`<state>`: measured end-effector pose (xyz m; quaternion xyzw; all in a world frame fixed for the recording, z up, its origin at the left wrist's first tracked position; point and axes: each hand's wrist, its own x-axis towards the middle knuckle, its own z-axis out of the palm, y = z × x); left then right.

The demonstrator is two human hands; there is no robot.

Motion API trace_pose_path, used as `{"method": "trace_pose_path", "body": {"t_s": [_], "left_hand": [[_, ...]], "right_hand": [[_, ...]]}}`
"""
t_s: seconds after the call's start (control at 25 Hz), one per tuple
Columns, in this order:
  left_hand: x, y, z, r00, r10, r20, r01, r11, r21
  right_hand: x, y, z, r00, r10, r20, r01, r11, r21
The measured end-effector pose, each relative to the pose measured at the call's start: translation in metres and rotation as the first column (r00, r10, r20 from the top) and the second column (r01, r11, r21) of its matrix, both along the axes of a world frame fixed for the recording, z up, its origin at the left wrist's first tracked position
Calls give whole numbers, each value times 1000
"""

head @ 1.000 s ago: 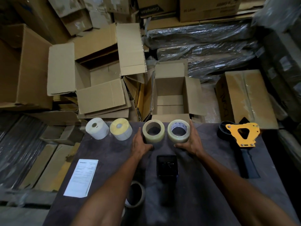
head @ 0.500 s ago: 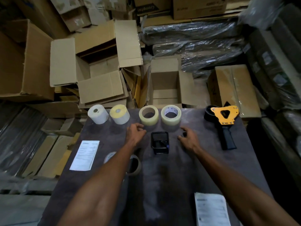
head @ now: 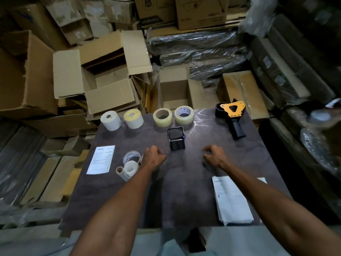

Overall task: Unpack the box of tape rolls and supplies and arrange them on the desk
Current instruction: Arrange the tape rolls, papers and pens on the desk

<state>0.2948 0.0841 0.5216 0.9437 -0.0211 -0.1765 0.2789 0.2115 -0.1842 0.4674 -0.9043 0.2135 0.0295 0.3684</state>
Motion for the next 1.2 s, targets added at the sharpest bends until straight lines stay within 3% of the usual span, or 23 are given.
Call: {"method": "trace_pose_path", "body": {"t_s": [0.16,0.36,0.76,1.2], "left_hand": [[-39,12,-39,998,-7,-65,1,996,-92],[-125,-2,-31,991,-68,-115,38,969,-243],[-200,-40,-60,973,-171,-153,124,952,-278],[-229,-96,-71,985,-133,-112,99,958,-271]], "right_hand": [[-45,18,8,999,36,-12,-37,999,-40],[-107,24,12,1000,-18,-9,18,1000,-23],[-199,-1,12,988,-150,-31,149,987,-54],[-222,-20,-16,988,-110,-109,107,994,-28]]}}
